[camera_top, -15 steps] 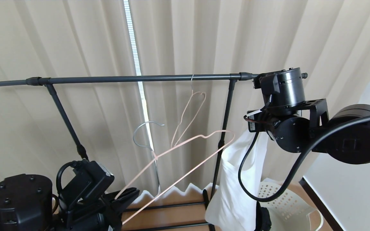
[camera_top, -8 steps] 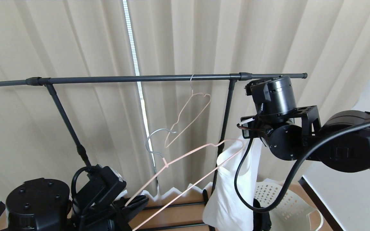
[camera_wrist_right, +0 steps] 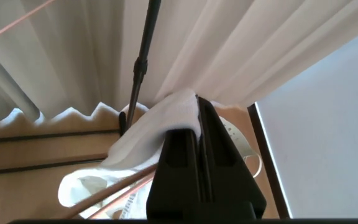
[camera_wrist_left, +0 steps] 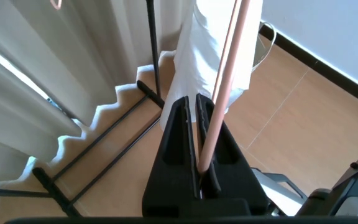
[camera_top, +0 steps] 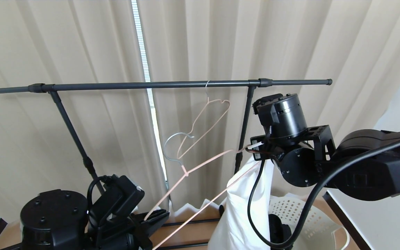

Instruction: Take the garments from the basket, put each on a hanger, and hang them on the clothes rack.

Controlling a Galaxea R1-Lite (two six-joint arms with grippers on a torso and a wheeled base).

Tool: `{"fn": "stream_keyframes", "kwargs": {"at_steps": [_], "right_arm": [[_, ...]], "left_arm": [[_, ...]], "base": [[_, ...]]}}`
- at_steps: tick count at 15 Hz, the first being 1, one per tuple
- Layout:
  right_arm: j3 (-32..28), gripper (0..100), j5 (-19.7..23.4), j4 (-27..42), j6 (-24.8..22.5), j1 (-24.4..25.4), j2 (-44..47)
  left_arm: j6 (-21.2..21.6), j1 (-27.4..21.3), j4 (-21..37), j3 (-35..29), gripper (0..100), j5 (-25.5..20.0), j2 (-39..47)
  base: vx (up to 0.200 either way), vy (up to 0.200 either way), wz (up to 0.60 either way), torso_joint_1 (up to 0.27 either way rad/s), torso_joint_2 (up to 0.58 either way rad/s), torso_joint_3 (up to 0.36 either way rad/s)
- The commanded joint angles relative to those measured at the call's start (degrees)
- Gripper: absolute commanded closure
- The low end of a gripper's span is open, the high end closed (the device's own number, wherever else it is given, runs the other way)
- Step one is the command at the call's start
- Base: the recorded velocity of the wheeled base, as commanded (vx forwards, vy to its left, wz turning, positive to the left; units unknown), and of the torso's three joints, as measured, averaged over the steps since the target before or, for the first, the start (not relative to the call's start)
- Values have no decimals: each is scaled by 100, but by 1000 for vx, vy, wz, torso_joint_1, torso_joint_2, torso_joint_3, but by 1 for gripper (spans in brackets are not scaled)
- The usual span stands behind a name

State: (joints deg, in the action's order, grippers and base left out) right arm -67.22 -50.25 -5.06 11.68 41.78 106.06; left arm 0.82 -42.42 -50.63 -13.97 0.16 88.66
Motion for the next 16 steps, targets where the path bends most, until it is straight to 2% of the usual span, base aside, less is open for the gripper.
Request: {"fn": "stream_keyframes", "kwargs": {"at_steps": [1,5,9,12,16], "right_arm": [[33,100,-20,5,-8,85,11],[139,100,-248,23,-25,252,-6],[200,100,-714,58,-43,551,-6],[200,100,-890,49,-34,814,-24],[148,100,-890,-4,-8,981,-94]], "left_arm": [[-3,6,0,-53,100,28,134],[-3,6,-9,-106,100,186,239],[50,-38,-369,-71,100,511,564],[68,-170,-747,-36,100,845,828],[68,-240,-879,26,100,854,898]], "base": [[0,0,0,0,0,0],[0,0,0,0,0,0],[0,0,0,0,0,0],[0,0,0,0,0,0],[0,0,0,0,0,0]]}}
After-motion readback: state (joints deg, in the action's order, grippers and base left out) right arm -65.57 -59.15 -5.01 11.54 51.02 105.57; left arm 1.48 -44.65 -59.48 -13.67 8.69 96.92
